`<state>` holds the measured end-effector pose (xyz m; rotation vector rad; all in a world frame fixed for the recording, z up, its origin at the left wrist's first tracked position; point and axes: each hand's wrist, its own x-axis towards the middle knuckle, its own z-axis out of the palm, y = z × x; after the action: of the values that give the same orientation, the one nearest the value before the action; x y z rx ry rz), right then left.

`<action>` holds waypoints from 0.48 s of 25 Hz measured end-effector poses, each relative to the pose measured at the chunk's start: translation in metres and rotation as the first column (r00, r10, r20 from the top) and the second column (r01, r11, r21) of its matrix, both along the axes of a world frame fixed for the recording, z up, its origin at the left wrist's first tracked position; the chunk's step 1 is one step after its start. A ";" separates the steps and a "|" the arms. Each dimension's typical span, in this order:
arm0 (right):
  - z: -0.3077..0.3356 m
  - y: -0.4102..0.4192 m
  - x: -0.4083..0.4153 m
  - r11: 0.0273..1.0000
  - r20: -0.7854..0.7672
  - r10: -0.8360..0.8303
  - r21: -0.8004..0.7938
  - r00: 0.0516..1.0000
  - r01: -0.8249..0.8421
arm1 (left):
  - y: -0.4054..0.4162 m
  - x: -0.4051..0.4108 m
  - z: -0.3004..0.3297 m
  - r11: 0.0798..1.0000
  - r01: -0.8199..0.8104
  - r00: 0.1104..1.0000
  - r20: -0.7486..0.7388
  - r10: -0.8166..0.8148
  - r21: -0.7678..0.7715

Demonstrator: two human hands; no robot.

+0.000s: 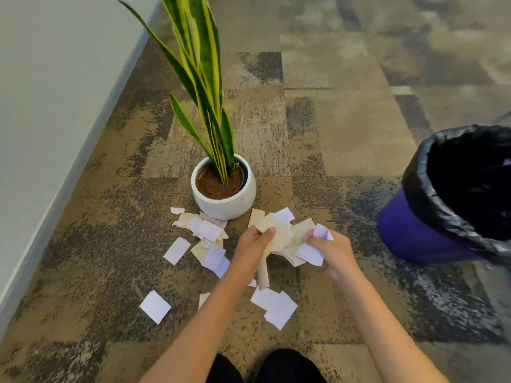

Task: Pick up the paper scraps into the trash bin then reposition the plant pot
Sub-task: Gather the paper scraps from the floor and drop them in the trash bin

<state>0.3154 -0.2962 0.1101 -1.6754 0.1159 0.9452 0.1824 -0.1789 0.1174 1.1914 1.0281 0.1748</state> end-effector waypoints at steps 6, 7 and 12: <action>0.099 -0.032 0.052 0.984 0.060 -0.066 0.171 0.996 0.055 | -0.039 0.080 0.082 0.999 0.034 0.970 0.240 -0.034 0.004; 0.116 -0.039 0.063 0.976 0.081 -0.084 0.205 0.993 0.066 | -0.045 0.096 0.095 0.998 0.054 0.961 0.271 -0.054 0.008; 0.192 -0.090 0.128 0.929 0.207 -0.218 0.343 0.954 0.138 | -0.083 0.198 0.151 0.970 0.245 0.886 0.408 -0.219 -0.011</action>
<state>0.4433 -0.3865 0.3017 -1.4307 -0.0494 0.5795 0.3805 -0.2621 0.2686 1.1506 0.5183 0.1896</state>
